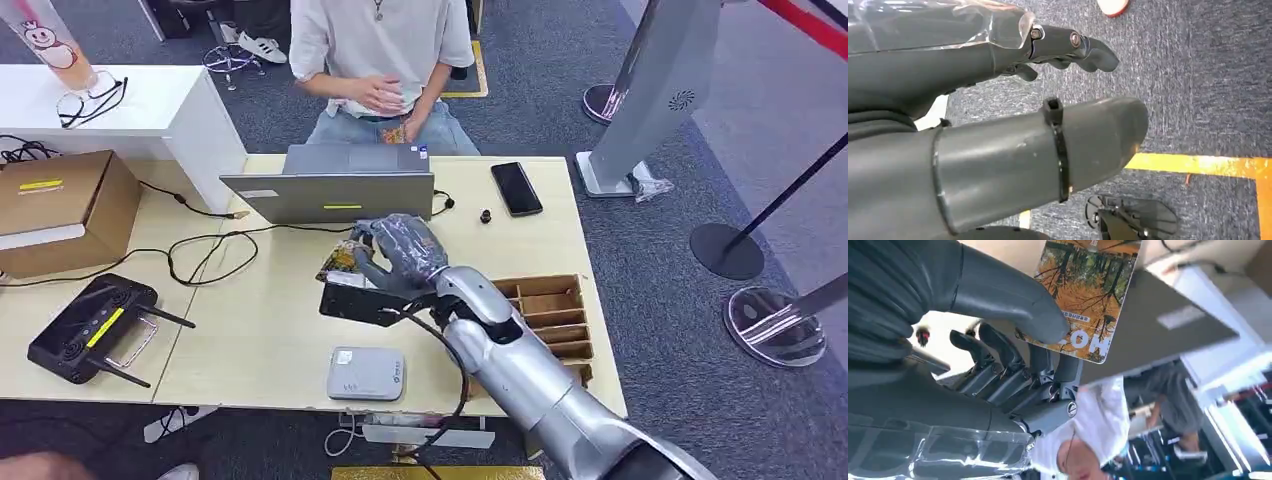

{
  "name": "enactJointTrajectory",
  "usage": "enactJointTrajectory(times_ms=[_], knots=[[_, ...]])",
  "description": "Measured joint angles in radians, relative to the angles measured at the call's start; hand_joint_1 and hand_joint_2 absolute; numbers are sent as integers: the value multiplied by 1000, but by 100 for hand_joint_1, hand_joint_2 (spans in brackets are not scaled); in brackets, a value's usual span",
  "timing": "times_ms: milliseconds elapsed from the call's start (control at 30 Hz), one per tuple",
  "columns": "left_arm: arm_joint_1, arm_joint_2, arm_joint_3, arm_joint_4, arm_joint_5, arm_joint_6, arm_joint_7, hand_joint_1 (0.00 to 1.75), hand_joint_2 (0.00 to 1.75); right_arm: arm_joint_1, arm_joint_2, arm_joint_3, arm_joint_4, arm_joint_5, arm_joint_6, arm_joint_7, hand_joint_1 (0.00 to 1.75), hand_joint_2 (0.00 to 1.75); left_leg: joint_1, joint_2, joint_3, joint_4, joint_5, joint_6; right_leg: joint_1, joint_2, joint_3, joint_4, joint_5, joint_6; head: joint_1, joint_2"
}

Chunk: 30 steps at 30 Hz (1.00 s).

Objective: Pass the card to the sensor for recognition and then transmit it.

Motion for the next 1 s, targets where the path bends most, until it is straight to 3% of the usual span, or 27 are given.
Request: enactJointTrajectory(times_ms=[267, 533, 667, 1000], knots=[[-3, 14, 0, 0, -24, -65, 32, 0, 0, 37, -5, -53, -92, 52, -80, -28, 175, 175, 0, 0, 0, 0, 0, 0, 0, 0, 0, 0, 0, 0, 0, 0], [-8, 20, 0, 0, -32, -68, 44, 0, 0, 54, -5, -78, -137, 74, -154, -64, 175, 175, 0, 0, 0, 0, 0, 0, 0, 0, 0, 0, 0, 0, 0, 0], [-15, 21, 0, 0, -34, -68, 51, 0, 0, 56, -5, -79, -146, 119, -229, -81, 175, 175, 0, 0, 0, 0, 0, 0, 0, 0, 0, 0, 0, 0, 0, 0], [-22, 19, 0, 0, -34, -67, 52, 0, 0, 57, -5, -77, -145, 270, -364, -57, 175, 175, 0, 0, 0, 0, 0, 0, 0, 0, 0, 0, 0, 0, 0, 0]])
